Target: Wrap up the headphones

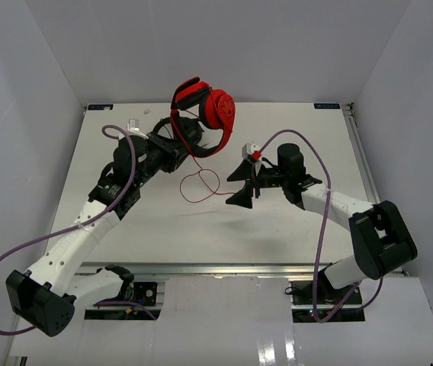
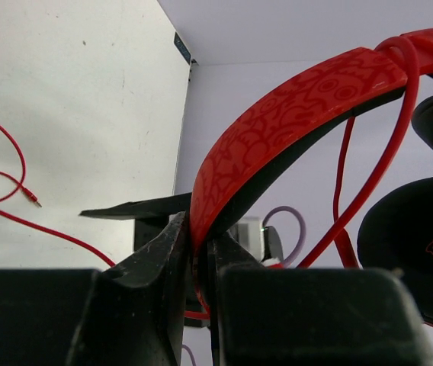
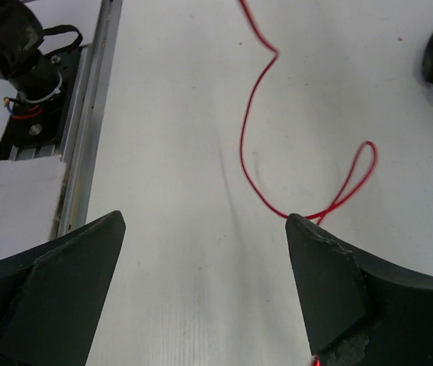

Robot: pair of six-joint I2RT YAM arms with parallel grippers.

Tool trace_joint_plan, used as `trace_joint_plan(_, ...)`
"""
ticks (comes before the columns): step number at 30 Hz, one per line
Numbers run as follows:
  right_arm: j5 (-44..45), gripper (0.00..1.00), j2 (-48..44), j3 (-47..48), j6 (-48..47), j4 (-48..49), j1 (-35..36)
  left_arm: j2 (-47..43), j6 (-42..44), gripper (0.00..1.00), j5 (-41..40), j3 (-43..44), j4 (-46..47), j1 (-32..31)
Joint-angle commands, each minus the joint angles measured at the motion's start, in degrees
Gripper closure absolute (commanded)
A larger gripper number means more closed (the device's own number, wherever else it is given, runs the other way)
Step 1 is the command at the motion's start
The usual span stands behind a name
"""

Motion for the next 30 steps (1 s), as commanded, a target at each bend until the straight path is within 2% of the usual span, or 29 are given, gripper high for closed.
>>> trace_joint_plan(1,1.3,0.09,2.4,3.4,-4.3,7.9,5.9,-0.9,0.0,1.00,0.8,4.5,2.4,0.1)
trace_joint_plan(5,7.0,0.09,5.3,4.0,-2.6,13.1,10.8,-1.2,-0.1,1.00,0.9,4.8,2.0,0.1)
trace_joint_plan(8,12.1,0.10,7.2,4.4,-5.5,14.5,12.4,-1.4,0.1,1.00,0.8,5.2,1.7,0.1)
trace_joint_plan(11,11.5,0.10,8.4,6.4,-17.8,6.0,12.5,-1.5,0.1,1.00,0.9,5.5,1.6,0.1)
trace_joint_plan(14,9.0,0.10,10.2,9.0,-35.0,-3.8,12.5,-1.3,0.1,1.00,1.3,5.8,1.6,0.1)
trace_joint_plan(16,7.7,0.09,11.3,9.7,-41.3,-8.7,12.9,-1.2,0.1,1.00,1.3,5.9,1.7,0.1)
trace_joint_plan(19,10.1,0.08,12.8,10.2,-40.9,-6.6,14.0,-1.2,0.3,1.00,1.2,6.0,1.7,0.1)
trace_joint_plan(26,19.0,0.05,19.5,15.1,-32.9,-0.8,15.6,-2.2,0.1,1.00,0.9,5.9,1.5,0.1)
trace_joint_plan(30,21.8,0.00,23.0,17.6,-30.5,-0.2,15.7,-2.7,0.1,1.00,0.7,5.9,1.0,0.1)
